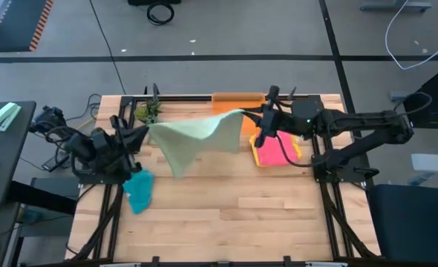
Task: Fold microfiber towels
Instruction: Fold the green microfiber cloth
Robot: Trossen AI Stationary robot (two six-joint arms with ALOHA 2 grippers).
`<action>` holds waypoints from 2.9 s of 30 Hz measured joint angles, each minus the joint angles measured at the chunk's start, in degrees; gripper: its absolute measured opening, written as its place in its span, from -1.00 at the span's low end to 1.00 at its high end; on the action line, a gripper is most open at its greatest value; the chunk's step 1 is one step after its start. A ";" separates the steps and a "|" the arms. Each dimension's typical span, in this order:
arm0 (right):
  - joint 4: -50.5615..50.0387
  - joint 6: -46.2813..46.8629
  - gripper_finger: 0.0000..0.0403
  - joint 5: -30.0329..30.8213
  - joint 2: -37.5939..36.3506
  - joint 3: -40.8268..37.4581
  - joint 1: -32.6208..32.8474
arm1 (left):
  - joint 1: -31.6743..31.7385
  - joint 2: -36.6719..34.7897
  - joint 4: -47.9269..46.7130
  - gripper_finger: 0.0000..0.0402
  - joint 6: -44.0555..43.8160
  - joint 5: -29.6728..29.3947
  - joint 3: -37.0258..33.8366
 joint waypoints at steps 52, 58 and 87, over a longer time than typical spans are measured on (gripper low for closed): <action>-7.25 76.10 -0.99 5.69 27.39 -13.84 29.46 | -26.15 31.12 -61.56 -0.97 -87.17 -9.16 4.53; -7.10 79.78 -0.99 3.73 27.39 -18.41 26.45 | -20.58 31.90 -79.73 -0.97 -102.61 -7.82 3.71; -8.80 78.06 -0.99 3.27 27.39 -21.19 20.54 | -1.94 38.03 -90.07 -0.95 -103.33 6.26 2.61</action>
